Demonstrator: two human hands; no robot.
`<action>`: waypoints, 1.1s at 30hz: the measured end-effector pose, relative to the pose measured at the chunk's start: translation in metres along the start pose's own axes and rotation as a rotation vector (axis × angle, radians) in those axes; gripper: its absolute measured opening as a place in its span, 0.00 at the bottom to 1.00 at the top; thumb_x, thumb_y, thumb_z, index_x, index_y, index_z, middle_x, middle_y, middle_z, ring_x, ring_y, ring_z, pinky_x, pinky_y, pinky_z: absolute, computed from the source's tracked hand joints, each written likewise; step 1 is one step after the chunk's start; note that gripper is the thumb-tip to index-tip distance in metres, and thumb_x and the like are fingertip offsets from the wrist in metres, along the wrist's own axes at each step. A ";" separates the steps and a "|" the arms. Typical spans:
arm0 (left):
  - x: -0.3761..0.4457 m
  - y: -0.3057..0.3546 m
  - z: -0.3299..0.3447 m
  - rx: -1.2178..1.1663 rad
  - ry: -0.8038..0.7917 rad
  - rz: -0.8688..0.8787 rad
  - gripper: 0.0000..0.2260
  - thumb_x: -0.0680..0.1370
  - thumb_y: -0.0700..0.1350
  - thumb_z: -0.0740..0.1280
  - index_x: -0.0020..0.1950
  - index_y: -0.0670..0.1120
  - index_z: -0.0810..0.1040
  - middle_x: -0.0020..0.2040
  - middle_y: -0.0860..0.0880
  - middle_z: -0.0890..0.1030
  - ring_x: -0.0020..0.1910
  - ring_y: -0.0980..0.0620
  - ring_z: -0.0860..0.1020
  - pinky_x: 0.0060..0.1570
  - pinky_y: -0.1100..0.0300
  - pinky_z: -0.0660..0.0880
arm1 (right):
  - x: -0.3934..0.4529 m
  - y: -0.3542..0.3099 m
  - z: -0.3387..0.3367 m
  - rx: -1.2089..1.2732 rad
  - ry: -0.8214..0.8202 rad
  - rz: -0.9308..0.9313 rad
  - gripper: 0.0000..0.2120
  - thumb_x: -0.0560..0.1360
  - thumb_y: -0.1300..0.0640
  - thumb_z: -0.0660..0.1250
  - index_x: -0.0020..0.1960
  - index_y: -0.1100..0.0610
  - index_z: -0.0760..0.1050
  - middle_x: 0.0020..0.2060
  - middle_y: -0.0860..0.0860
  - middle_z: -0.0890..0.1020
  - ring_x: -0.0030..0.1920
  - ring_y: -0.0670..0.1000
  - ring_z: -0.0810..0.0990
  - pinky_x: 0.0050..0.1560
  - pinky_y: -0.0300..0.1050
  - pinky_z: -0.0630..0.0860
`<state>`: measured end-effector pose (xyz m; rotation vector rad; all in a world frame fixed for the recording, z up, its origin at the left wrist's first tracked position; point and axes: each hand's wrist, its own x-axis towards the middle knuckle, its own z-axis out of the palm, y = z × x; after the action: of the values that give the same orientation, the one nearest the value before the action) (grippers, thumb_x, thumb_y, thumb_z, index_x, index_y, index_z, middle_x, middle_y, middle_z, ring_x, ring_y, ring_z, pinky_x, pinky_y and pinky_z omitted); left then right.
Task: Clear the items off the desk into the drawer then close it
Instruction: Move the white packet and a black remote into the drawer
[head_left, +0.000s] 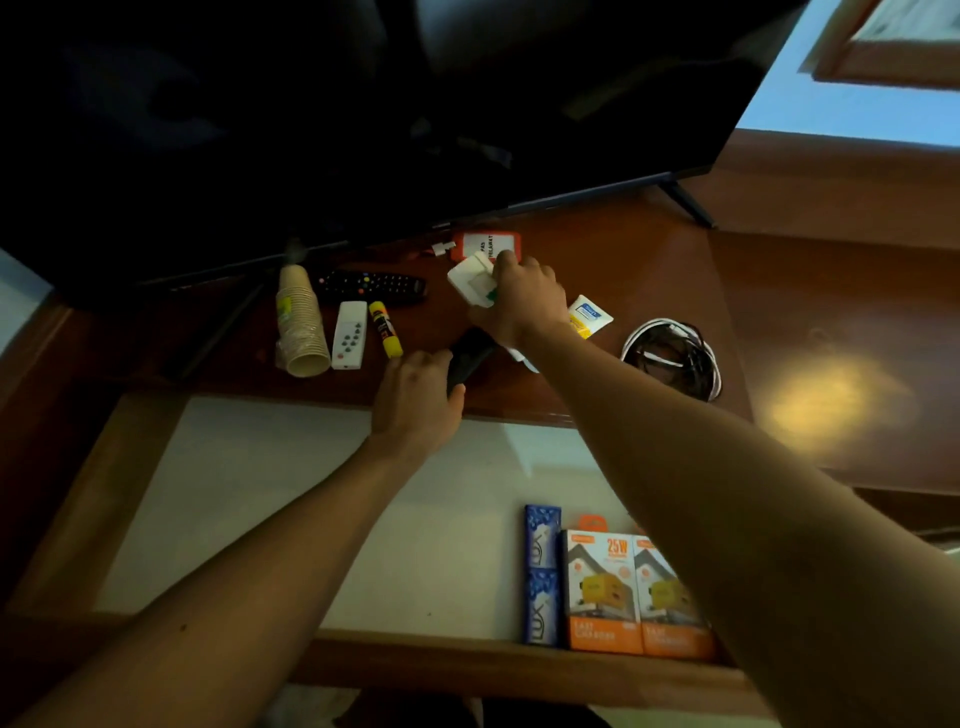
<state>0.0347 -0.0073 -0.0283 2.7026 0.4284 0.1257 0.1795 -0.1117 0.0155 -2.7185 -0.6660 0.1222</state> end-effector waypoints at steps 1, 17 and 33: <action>-0.005 -0.001 0.000 -0.025 0.004 -0.017 0.20 0.77 0.49 0.71 0.66 0.44 0.76 0.58 0.41 0.80 0.59 0.38 0.75 0.56 0.47 0.75 | -0.008 -0.002 0.001 0.022 -0.001 0.025 0.34 0.72 0.43 0.74 0.71 0.57 0.66 0.62 0.59 0.75 0.63 0.62 0.73 0.61 0.58 0.75; -0.136 -0.050 0.031 -0.200 -0.117 -0.156 0.21 0.75 0.53 0.73 0.65 0.48 0.76 0.54 0.46 0.80 0.49 0.45 0.80 0.42 0.54 0.77 | -0.192 -0.001 0.065 0.286 -0.272 0.392 0.38 0.71 0.38 0.72 0.71 0.51 0.57 0.57 0.60 0.78 0.53 0.63 0.81 0.53 0.58 0.80; -0.145 -0.049 0.085 -0.072 -0.466 -0.248 0.24 0.73 0.54 0.73 0.65 0.48 0.69 0.56 0.43 0.79 0.49 0.42 0.80 0.42 0.51 0.79 | -0.230 0.014 0.141 0.013 -0.509 0.381 0.37 0.74 0.45 0.73 0.74 0.56 0.58 0.65 0.64 0.74 0.61 0.65 0.77 0.51 0.55 0.79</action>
<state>-0.1035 -0.0417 -0.1292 2.4743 0.5895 -0.5342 -0.0414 -0.1873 -0.1214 -2.7796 -0.2521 0.9266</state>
